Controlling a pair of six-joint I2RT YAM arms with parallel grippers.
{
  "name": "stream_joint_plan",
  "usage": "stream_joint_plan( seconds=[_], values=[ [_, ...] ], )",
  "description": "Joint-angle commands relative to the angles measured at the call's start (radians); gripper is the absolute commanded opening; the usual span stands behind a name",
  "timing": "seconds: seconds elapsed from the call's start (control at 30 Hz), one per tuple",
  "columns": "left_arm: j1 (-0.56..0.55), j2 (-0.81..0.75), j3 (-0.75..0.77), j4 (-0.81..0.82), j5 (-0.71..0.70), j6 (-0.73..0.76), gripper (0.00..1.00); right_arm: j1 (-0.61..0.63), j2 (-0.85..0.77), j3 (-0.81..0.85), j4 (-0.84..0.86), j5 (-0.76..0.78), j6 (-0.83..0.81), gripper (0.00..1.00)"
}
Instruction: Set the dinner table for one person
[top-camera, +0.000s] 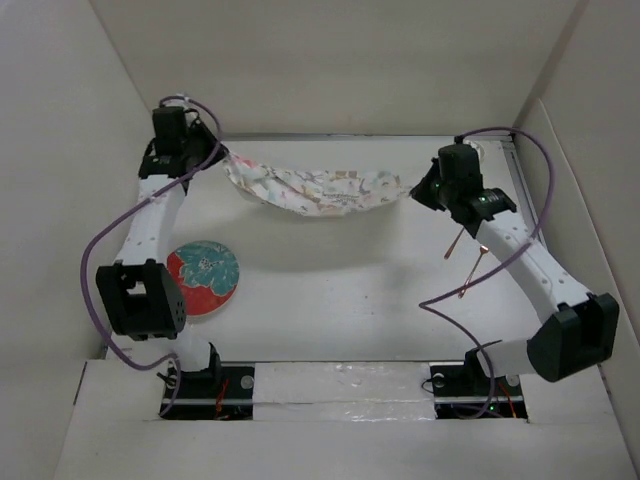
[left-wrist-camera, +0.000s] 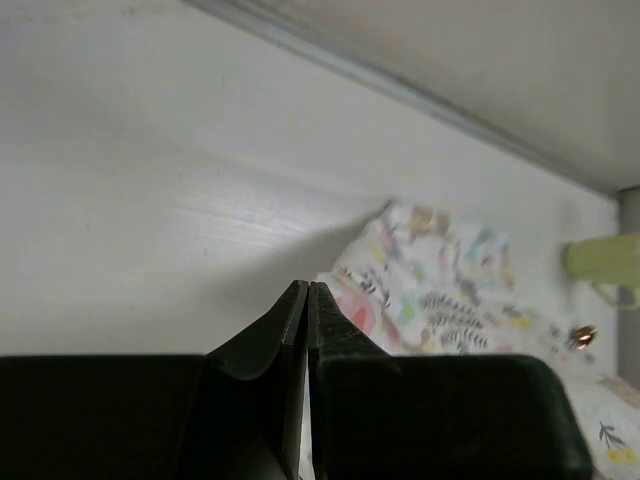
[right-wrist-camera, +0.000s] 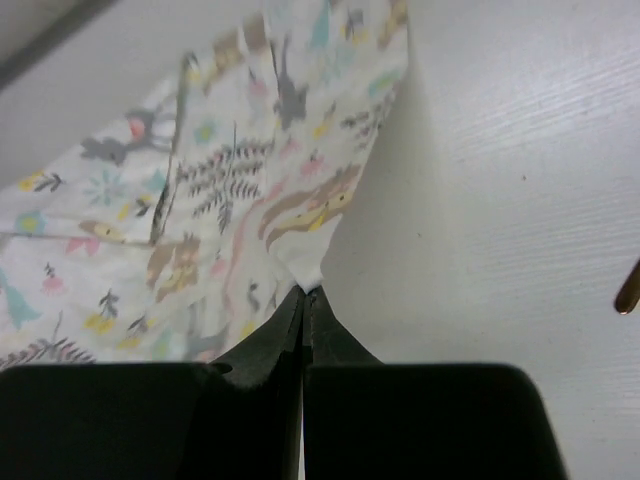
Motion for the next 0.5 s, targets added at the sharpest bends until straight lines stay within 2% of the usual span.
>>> stream_joint_plan(
  seconds=[0.0,0.03,0.13,0.27,0.47],
  values=[
    [0.090,-0.136,0.039,0.077,0.160,-0.144,0.00,-0.015,-0.141,0.093,-0.010,0.024,-0.044,0.00],
    [0.141,-0.160,0.035,0.115,0.189,-0.173,0.00,-0.015,-0.161,0.111,-0.024,0.024,-0.046,0.00],
    [0.199,-0.223,0.021,0.176,0.200,-0.280,0.00,-0.025,-0.204,0.203,-0.065,0.016,-0.047,0.00],
    [0.199,-0.258,0.036,0.192,0.171,-0.360,0.00,-0.054,-0.203,0.327,-0.098,-0.013,-0.044,0.00],
    [0.199,-0.177,0.024,0.292,0.215,-0.518,0.00,-0.078,-0.045,0.447,-0.029,-0.042,-0.046,0.00]
  ],
)
